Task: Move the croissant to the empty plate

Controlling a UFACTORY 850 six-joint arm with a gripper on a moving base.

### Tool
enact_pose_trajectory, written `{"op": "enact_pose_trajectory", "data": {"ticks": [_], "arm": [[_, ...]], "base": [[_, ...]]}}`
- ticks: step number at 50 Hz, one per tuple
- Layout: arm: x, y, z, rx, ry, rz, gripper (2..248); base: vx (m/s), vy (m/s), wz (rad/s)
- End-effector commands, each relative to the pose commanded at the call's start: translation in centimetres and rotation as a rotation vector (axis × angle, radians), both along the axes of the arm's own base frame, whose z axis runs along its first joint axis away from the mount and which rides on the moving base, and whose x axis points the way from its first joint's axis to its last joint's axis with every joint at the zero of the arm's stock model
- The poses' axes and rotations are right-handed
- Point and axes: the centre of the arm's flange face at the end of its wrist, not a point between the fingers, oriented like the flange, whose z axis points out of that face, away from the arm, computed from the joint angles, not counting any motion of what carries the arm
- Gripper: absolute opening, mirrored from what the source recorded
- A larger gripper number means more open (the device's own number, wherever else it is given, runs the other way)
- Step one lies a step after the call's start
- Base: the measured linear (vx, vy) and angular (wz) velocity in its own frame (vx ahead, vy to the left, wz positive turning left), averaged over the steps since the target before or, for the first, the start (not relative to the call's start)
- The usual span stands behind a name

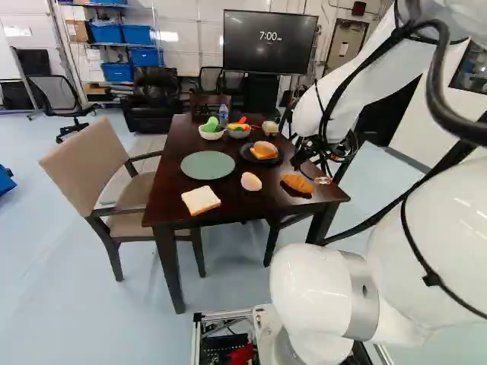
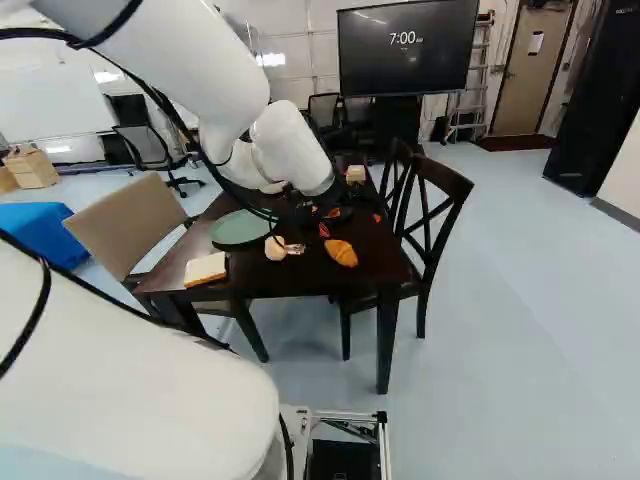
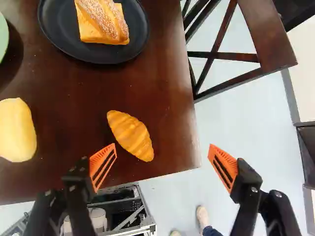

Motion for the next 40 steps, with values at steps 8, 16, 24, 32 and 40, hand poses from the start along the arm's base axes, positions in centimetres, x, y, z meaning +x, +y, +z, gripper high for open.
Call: {"op": "enact_pose_trajectory", "data": {"ticks": [8,16,24,32,40], "arm": [[-0.3,0.2,0.6,0.015,0.002,-0.030,247],[-0.1,0.1,1.3,0.047,-0.023,-0.091,247],[0.2,0.0,1.6,0.086,-0.048,-0.158,247],[0.6,-0.1,1.6,0.129,-0.063,-0.226,247],[0.9,-0.1,1.6,0.154,-0.060,-0.273,247]], "base": [[0.000,0.000,0.000],[0.000,0.000,0.000],[0.000,0.000,0.000],[0.000,0.000,0.000],[0.000,0.000,0.000]]}}
